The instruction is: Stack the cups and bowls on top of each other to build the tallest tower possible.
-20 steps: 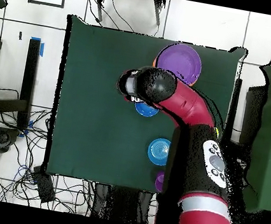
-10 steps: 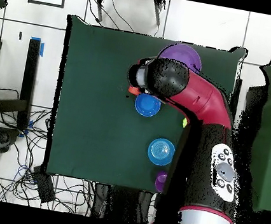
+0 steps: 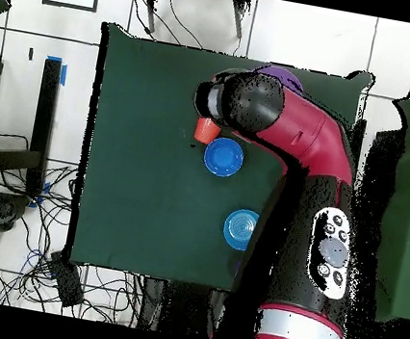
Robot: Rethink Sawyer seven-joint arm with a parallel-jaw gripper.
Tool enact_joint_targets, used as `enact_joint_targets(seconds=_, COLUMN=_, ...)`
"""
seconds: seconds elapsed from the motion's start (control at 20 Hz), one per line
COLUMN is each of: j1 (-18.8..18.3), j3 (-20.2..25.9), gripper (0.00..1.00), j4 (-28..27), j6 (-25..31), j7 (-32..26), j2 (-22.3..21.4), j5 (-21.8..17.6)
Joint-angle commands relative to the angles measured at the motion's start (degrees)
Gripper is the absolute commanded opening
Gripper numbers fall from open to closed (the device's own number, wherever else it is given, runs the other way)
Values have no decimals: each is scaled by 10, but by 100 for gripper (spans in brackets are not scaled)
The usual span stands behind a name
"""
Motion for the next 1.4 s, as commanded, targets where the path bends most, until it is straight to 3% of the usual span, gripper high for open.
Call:
enact_joint_targets(seconds=0.05, j1=13, j3=13, gripper=100, j4=-20, j6=50, j7=44, j2=39, j5=1)
enact_joint_targets(seconds=0.25, j1=23, j3=5, gripper=100, j4=-33, j6=38, j7=80, j2=68, j5=21)
enact_joint_targets(seconds=0.55, j1=7, j3=27, gripper=100, j4=-56, j6=-10, j7=90, j2=128, j5=72)
enact_joint_targets(seconds=0.9, j1=35, j3=-16, gripper=100, j4=-109, j6=-42, j7=167, j2=192, j5=126)
enact_joint_targets(seconds=1.15, j1=29, j3=-32, gripper=100, j4=-128, j6=-65, j7=163, j2=237, j5=157)
enact_joint_targets(seconds=1.25, j1=29, j3=-39, gripper=100, j4=-112, j6=-67, j7=166, j2=238, j5=168)
enact_joint_targets(seconds=1.4, j1=19, j3=-44, gripper=100, j4=-45, j6=-69, j7=150, j2=214, j5=180)
